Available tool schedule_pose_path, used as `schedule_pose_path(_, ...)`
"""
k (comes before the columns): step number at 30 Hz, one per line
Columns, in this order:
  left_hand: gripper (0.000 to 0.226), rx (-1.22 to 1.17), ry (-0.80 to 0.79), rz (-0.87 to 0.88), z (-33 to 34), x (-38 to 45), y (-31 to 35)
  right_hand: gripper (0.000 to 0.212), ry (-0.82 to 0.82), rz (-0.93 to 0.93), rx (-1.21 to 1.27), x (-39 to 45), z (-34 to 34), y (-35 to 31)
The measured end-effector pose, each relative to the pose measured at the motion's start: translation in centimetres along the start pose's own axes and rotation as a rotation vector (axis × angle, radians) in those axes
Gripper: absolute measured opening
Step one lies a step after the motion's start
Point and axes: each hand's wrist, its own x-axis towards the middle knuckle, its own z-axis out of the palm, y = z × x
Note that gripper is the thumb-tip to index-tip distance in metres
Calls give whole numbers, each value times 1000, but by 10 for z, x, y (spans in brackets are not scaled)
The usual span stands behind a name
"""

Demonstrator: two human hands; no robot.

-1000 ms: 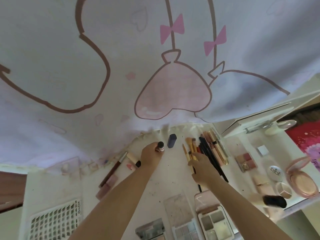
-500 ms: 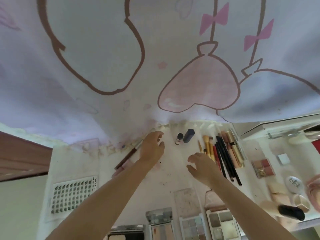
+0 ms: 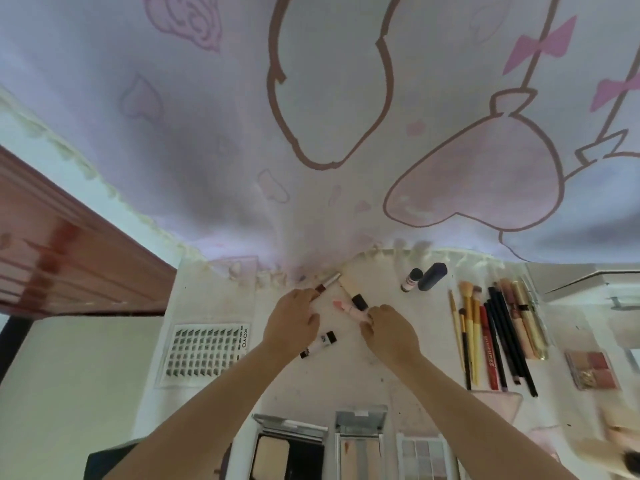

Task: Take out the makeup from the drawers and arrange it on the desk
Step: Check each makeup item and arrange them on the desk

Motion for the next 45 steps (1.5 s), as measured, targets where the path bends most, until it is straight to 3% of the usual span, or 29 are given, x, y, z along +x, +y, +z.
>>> schedule_pose_path(3, 52, 60, -143, 67, 4, -8, 10, 21, -12, -106, 49, -15, -24, 8)
schedule_pose_path(6, 37, 84, -174, 243, 1, -13, 27, 20, -48, -195, 92, -36, -53, 15)
schedule_pose_path(11, 16, 146, -270, 502, -19, -28, 64, 16, 12, -131, 582, -76, -104, 20)
schedule_pose_path(18, 27, 202, -224, 685, -49, -42, 104, 25, 130, -99, 822, -119, -135, 34)
schedule_pose_path(21, 36, 197, -219, 724, -54, -45, 116, 27, 167, -143, 889, -127, -137, 36)
schedule_pose_path(24, 27, 220, -219, 719, -57, -46, 118, 22, 198, -115, 961, -132, -138, 43)
schedule_pose_path(27, 20, 240, -168, 538, -80, -36, 86, 24, 498, 104, 1166, -142, -156, 81)
schedule_pose_path(29, 24, 247, -143, 457, -86, -34, 69, 26, 583, 155, 1165, -147, -165, 97)
schedule_pose_path(34, 25, 200, -174, 574, -55, -46, 96, 20, 308, -72, 852, -125, -151, 50)
schedule_pose_path(41, 21, 62, -132, 611, -45, -60, 91, 21, 205, -110, 978, -129, -138, 43)
schedule_pose_path(45, 33, 104, -120, 588, -41, -58, 86, 22, 176, -75, 1000, -127, -128, 42)
